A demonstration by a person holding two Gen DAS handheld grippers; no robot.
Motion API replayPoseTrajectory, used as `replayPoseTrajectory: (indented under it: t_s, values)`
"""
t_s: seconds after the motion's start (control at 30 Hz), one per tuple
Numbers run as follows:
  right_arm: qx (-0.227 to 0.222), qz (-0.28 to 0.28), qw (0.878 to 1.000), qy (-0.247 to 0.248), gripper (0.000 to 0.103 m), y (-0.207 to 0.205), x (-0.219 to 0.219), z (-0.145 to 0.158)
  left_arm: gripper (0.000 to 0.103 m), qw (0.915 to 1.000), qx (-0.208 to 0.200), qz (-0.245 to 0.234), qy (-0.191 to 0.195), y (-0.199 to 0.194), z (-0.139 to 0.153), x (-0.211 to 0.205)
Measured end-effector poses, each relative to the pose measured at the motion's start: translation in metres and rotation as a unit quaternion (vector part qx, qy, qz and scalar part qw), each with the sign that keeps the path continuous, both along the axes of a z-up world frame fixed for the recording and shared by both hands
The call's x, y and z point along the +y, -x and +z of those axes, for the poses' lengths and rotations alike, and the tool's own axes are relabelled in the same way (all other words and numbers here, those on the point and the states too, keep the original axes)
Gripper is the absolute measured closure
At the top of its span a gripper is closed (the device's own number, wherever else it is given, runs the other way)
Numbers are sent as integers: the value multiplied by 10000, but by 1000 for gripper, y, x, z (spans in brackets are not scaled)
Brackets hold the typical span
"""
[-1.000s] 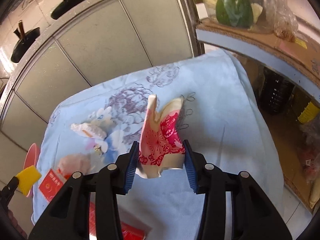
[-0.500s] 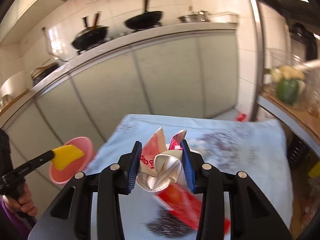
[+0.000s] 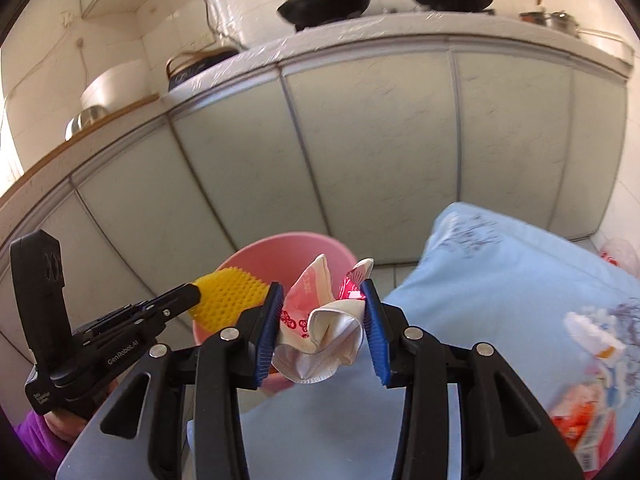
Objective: Collect trash
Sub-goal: 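Carry the yellow brush and paper cup over the pink bucket, then open both tools to drop the brush and cup into the bucket, then move both open tools back over the table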
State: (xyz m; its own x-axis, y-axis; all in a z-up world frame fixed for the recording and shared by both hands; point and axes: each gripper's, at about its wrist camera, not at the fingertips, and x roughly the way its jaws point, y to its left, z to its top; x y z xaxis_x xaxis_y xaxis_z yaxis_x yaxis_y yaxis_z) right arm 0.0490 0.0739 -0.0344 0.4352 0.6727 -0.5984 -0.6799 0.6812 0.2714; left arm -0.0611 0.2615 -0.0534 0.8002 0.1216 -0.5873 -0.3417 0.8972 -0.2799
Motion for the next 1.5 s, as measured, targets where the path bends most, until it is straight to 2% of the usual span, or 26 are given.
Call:
replayPoseTrajectory:
  t_s: [0.23,0.57,0.67,0.73,0.83,1.03,1.5]
  values:
    - [151,265,9992,246,63,5,35,-23,96,9997,155,150,77,-3,-19,17]
    - [250,627,9969,392,62,11,69,-31,95,9995,215,237,46,-3,-24,24]
    - [269,638,9967,414,62,13,71,-32,92,9992,276,266,81,-3,-25,25]
    - [289,655,9966,399,62,13,71,-31,87,9991,322,277,31,-4,-25,23]
    - [242,656,9970,328,61,15,69,-27,71,9992,314,254,-32,-3,-22,20]
    - [225,610,9976,253,57,14,63,-20,63,9991,272,236,-213,-1,-13,14]
    - [-24,356,9993,140,56,32,15,4,61,9990,136,273,-320,12,11,7]
